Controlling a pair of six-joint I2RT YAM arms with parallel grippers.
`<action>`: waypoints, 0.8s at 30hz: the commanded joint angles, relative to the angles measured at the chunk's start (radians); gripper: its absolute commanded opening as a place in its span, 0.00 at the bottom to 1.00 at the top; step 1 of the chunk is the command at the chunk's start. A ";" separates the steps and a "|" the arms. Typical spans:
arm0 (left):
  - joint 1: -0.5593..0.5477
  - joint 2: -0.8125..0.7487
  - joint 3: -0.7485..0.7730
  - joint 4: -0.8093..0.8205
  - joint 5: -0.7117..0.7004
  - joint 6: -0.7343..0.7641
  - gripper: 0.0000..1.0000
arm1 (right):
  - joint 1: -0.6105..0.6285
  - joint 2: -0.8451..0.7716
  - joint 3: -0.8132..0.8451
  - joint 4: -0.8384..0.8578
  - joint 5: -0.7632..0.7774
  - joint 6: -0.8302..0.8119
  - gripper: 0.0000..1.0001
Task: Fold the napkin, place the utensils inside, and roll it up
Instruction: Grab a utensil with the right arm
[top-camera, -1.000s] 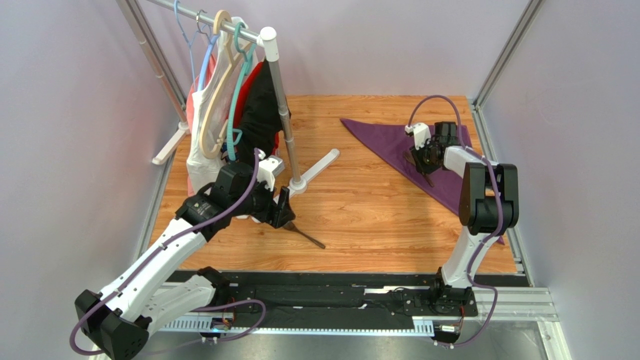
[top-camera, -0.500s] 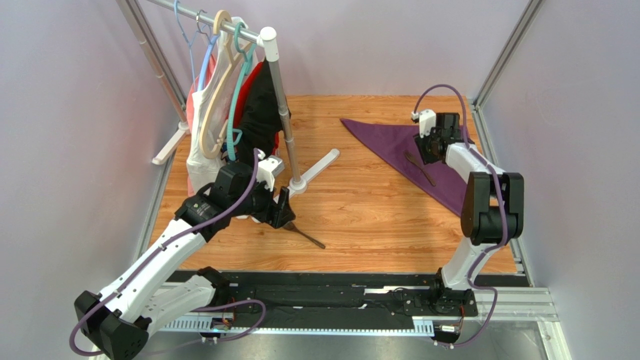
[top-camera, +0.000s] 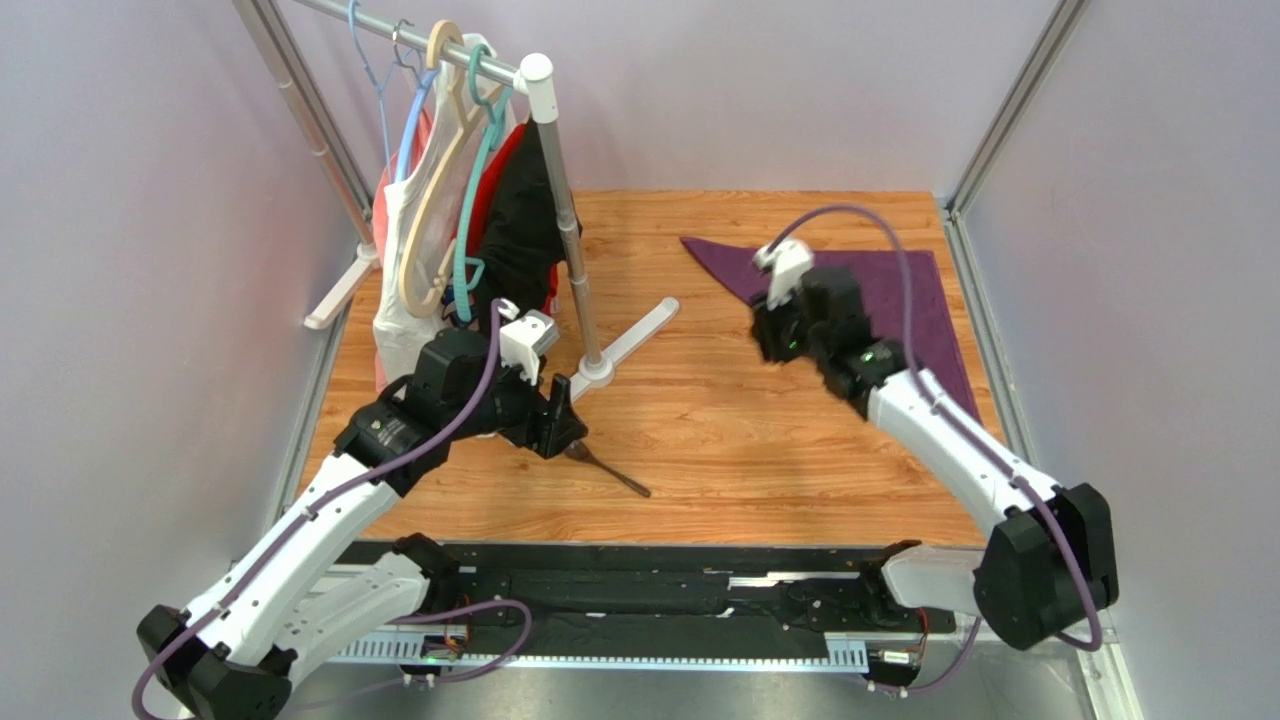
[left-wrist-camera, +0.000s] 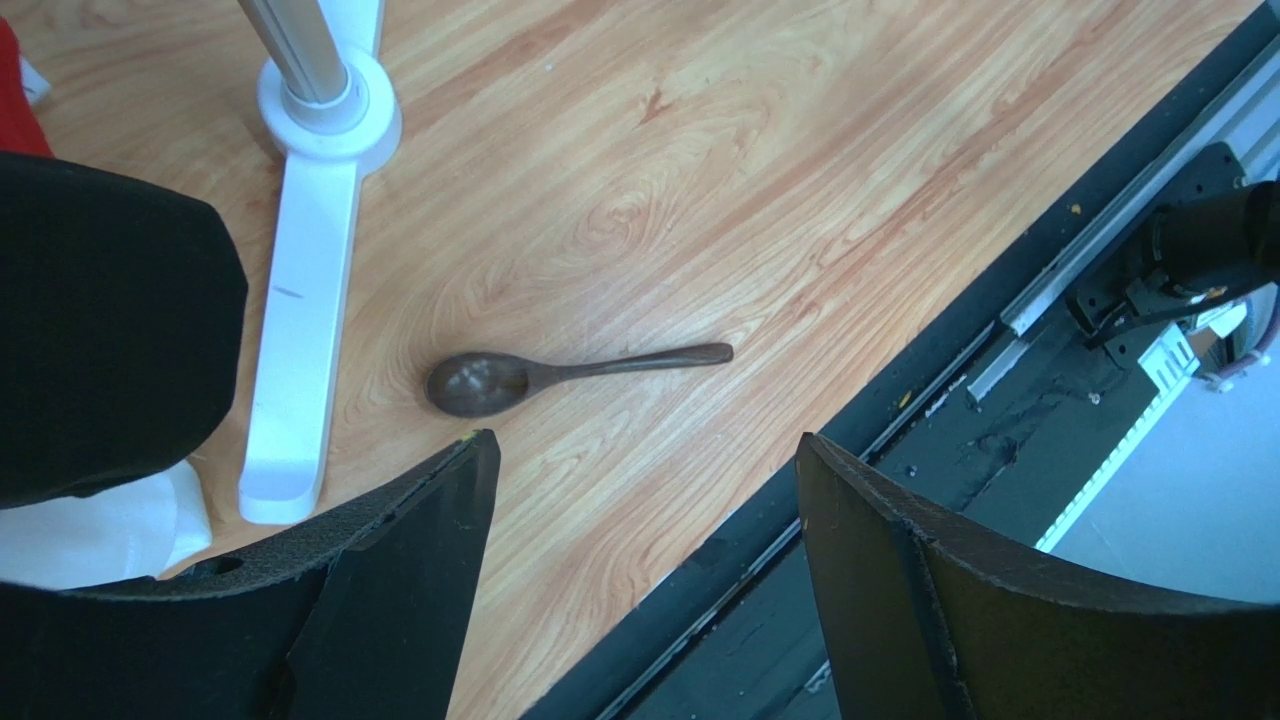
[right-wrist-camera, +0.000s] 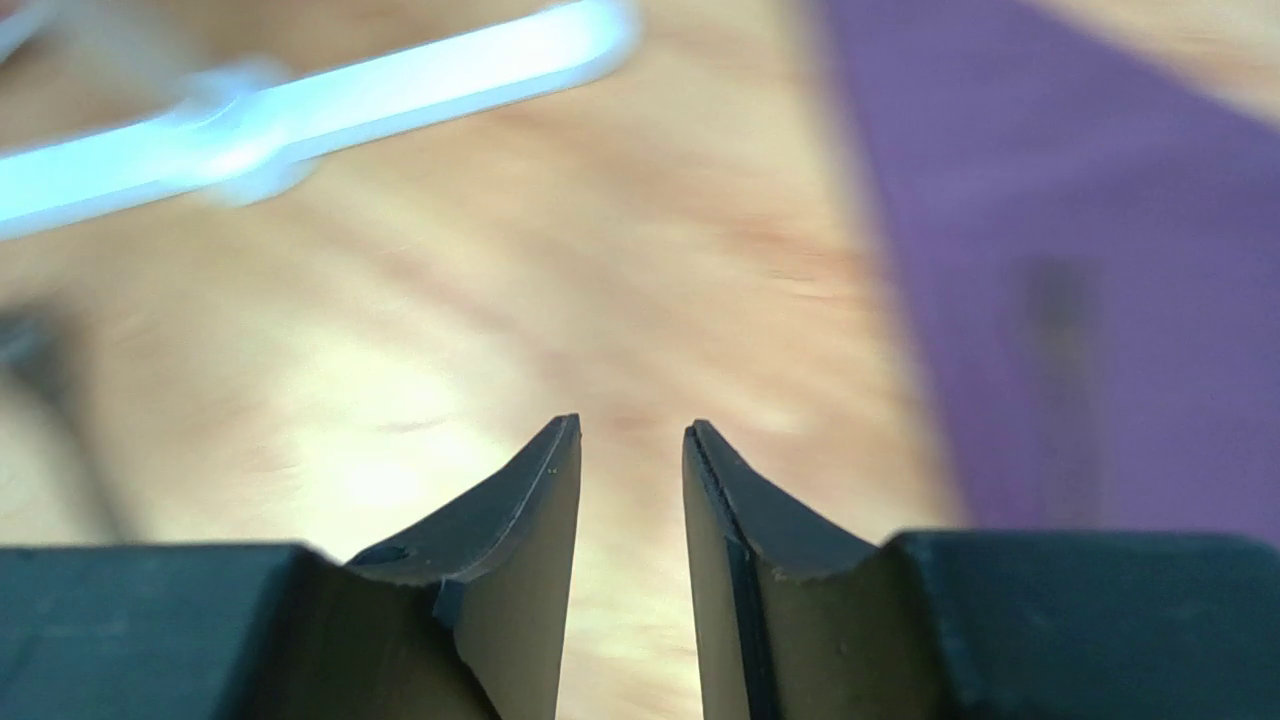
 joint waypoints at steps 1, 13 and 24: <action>0.008 -0.054 -0.009 0.035 -0.015 -0.007 0.82 | 0.213 -0.050 -0.215 0.144 -0.033 0.187 0.35; 0.009 -0.131 -0.019 0.006 -0.137 -0.029 0.83 | 0.692 0.189 -0.277 0.418 0.155 0.201 0.38; 0.011 -0.137 -0.018 0.004 -0.143 -0.024 0.83 | 0.747 0.355 -0.157 0.424 0.131 0.137 0.38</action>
